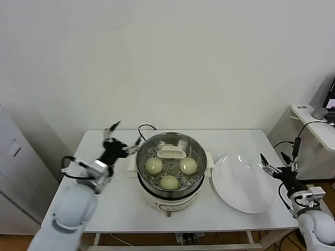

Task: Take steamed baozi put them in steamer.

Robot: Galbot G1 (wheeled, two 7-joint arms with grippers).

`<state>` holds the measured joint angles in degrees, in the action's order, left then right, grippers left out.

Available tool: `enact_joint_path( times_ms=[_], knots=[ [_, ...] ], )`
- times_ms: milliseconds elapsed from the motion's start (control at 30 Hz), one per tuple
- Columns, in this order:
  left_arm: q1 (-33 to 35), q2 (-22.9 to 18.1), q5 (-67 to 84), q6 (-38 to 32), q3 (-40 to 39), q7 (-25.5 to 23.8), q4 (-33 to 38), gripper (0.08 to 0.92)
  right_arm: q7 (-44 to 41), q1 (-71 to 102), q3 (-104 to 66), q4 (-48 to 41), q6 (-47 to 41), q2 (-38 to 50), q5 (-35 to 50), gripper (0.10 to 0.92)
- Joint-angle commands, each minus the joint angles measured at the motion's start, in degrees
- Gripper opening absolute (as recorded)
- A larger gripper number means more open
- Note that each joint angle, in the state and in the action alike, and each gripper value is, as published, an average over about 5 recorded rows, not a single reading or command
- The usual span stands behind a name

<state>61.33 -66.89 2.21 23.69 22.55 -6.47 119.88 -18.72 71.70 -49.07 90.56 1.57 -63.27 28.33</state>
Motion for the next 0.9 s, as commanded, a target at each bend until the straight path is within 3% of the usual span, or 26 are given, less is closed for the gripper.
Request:
enact_joint_path(
  times_ms=[33, 500, 900],
  knots=[
    [4.3, 3.2, 23.8, -5.8, 13.4, 5.9, -18.5, 0.823, 0.9, 1.2, -0.4, 1.7, -3.3, 0.0, -2.6, 0.823],
    [1.5, 0.8, 12.6, -7.2, 8.7, 6.3, -25.5, 0.823, 3.9, -0.1, 2.7, 0.9, -4.6, -1.0, -2.2, 0.823],
    [4.9, 0.3, 15.8, -7.3, 7.0, 6.5, -24.3, 0.823, 3.4, -0.8, 3.7, -0.6, -3.5, -1.6, -3.0, 0.823]
  ],
)
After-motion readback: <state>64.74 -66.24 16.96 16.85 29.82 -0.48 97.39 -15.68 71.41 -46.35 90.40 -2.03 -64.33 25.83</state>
